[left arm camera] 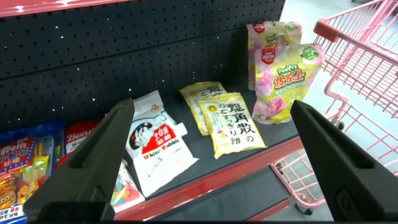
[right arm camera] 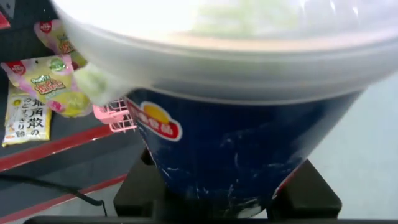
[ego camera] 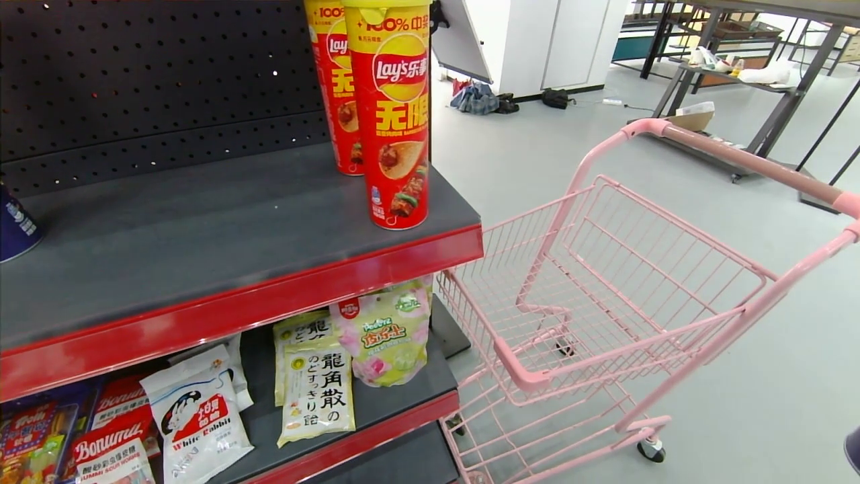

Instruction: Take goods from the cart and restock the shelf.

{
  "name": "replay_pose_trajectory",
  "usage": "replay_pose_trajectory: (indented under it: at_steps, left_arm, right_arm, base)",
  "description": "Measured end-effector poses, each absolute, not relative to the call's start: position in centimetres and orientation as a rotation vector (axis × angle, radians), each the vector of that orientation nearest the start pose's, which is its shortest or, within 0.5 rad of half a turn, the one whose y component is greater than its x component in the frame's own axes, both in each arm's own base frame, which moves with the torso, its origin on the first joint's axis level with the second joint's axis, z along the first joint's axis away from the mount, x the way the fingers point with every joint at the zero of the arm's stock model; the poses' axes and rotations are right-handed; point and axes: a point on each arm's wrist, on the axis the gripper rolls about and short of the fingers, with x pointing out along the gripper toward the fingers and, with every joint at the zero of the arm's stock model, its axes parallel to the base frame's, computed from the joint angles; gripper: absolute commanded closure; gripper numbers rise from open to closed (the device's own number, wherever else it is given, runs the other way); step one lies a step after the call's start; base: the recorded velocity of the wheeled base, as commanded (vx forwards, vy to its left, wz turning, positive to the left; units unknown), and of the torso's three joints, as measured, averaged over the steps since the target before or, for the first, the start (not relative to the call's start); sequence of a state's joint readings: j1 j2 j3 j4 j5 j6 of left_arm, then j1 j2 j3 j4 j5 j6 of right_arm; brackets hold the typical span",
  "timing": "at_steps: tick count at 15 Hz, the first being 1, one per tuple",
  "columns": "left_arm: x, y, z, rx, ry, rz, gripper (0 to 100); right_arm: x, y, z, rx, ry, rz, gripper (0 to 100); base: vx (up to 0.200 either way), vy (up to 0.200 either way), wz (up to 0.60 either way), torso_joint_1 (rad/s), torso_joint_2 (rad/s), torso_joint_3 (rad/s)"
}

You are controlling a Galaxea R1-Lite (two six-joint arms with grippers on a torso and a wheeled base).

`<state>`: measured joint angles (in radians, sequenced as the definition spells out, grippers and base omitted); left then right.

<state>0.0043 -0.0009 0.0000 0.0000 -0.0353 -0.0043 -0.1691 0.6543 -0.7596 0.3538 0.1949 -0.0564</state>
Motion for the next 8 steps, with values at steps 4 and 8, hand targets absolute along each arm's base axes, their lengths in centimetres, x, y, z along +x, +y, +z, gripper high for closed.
replay_pose_trajectory:
  at_steps: [4, 8]
  left_arm:
    - [-2.3, -0.1, 7.5, -0.004, 0.0, -0.031, 0]
    - [-2.3, -0.1, 7.5, -0.004, -0.001, -0.031, 0]
  right_arm:
    - [0.8, 0.3, 23.1, -0.032, 0.22, 0.036, 100]
    - [0.4, 0.4, 22.9, -0.06, 0.207, 0.056, 100]
  base:
    - [0.0, 0.0, 0.0, 0.065, -0.23, -0.158]
    - [0.0, 0.0, 0.0, 0.173, -0.53, -0.354]
